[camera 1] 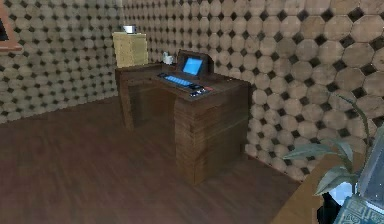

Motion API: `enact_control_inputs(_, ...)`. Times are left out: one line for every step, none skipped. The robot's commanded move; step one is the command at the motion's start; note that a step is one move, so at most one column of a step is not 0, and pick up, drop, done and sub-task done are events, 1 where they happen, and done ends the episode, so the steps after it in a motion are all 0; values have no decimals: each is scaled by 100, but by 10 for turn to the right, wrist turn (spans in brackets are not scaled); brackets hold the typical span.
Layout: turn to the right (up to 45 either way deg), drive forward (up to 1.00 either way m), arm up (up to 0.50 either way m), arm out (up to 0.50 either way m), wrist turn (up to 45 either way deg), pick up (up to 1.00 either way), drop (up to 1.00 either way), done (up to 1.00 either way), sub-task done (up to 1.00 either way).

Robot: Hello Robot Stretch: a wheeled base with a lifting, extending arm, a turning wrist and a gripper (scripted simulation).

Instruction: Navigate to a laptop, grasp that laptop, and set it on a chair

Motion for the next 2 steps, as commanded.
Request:
enact_control_inputs(0,0,0,0,-150,0,0,0,0)
enact_control_inputs(0,0,0,-46,0,0,0,0,0)
